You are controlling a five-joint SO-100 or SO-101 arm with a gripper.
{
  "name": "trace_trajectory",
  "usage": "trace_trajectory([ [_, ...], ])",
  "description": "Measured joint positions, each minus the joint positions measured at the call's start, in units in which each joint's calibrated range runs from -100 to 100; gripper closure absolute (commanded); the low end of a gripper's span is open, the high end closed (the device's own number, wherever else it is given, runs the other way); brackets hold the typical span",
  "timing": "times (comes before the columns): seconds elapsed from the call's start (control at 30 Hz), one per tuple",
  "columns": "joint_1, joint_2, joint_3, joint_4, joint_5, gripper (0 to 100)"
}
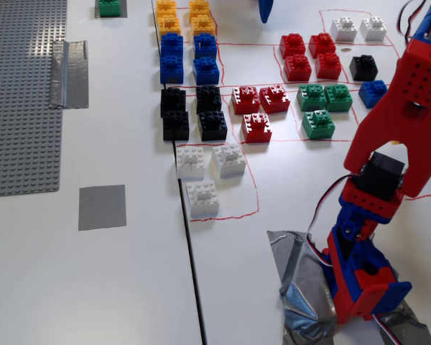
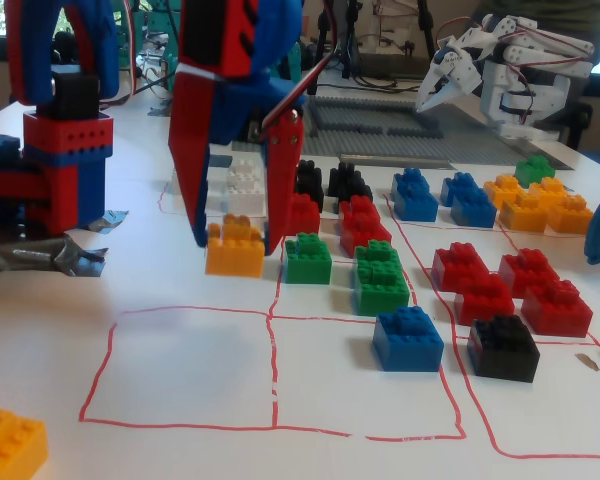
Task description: Grab the block and put it in the grey marker
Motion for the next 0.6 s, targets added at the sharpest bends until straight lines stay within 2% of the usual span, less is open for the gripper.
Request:
trace_trajectory([
  [0.23, -14.4, -1.3, -12.0, 6.9, -2.5, 100],
  [0.4, -29.3, -1.3, -19.6, 9.4, -5.0, 100],
  [0.6, -48.5, -1.3, -21.7, 9.4, -5.1, 100],
])
